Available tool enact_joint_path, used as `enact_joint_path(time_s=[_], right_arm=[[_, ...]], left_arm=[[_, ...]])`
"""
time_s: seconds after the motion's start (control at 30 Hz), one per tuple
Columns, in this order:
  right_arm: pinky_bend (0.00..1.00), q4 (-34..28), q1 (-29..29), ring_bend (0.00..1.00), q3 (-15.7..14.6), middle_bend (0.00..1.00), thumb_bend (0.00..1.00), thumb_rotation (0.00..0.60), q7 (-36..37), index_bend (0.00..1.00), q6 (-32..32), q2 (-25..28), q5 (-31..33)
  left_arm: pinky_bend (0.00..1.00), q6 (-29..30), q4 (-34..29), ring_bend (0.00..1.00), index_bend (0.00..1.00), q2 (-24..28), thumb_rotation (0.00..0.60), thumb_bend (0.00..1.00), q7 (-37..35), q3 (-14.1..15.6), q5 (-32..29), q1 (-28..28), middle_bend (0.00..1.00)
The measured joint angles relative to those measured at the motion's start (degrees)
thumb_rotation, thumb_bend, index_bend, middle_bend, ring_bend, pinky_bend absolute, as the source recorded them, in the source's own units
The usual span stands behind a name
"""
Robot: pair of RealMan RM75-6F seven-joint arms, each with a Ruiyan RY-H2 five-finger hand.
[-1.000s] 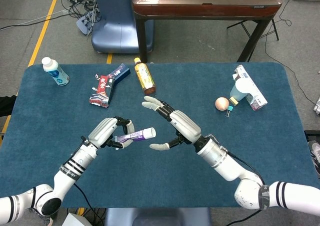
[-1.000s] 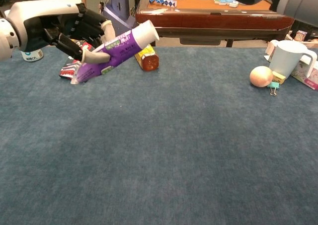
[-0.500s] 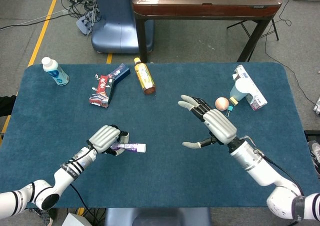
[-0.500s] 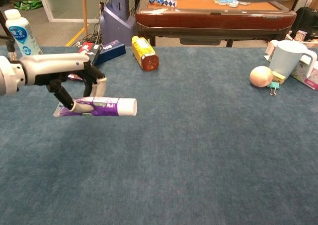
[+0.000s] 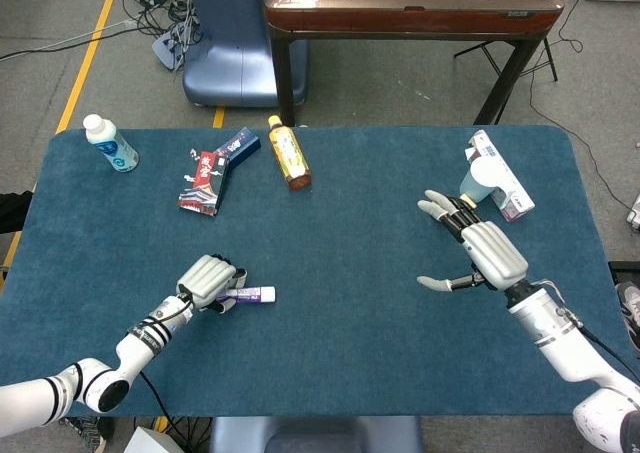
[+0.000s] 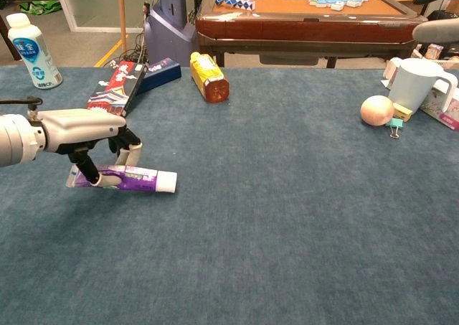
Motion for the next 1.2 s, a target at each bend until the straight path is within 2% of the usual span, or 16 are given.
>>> enact_joint_path(time_s=[0.17,0.4,0.47,0.53,0.6,0.73,0.93,1.2], right_arm=[[0.00,0.69,-1.01,0.00,-0.27,0.00,0.15,0.309,-1.37,0.00,0.65,1.05,0.10],[0.00,0.97,-3.42,0.00,-1.22,0.00,0.15,0.323,-4.95,0.00,2.13,2.77,0.73],[0.00,0.86,-4.54,0.00,-1.76,0.00,0.15,0.369,-7.09,0.00,2.70,3.28,1.13],[0.00,0.81,-5.69,0.00,-2.23,0.01,0.15,0.521,-9.12,0.00,3.32,3.56,1.72],[0.00,1.08,-7.28,0.00,-2.88,0.02,0.15,0.594,-11.34,0.00,3.95,3.50,2.89],[0.00,2.26,-10.02,0.00,-3.92,0.04,0.16,0.600,-12.50,0.00,5.07,2.70,5.29],[0.00,3.36,-15.81,0.00,-5.46,0.08,0.16,0.600,-16.05,0.00,11.58,1.15,5.93],[0.00,2.98,-23.43,0.00,-7.36,0.09,0.16,0.600,-19.43,0.00,18.88,0.18,6.45]], left_arm=[[0.27,2.26,-3.06,0.22,0.11,2.82,0.600,0.44,1.36,-0.13,-0.65,1.06,0.36],[0.27,8.49,-8.14,0.23,0.11,8.67,0.600,0.42,1.54,-0.10,-0.62,4.79,0.35],[0.27,11.59,-9.53,0.23,0.12,9.95,0.600,0.42,1.58,0.06,-0.41,6.66,0.34],[0.27,14.66,-10.57,0.23,0.14,10.97,0.600,0.42,1.70,0.18,-0.33,8.52,0.34],[0.27,18.57,-11.47,0.23,0.17,11.92,0.600,0.42,1.82,0.34,-0.31,10.97,0.34],[0.27,26.45,-12.41,0.23,0.19,13.34,0.600,0.42,2.44,1.07,-0.10,16.59,0.34],[0.27,36.20,-13.42,0.23,0.21,14.77,0.600,0.42,3.61,2.61,1.36,24.33,0.34],[0.27,45.63,-15.77,0.24,0.23,14.75,0.600,0.42,5.34,5.14,7.36,31.71,0.34]])
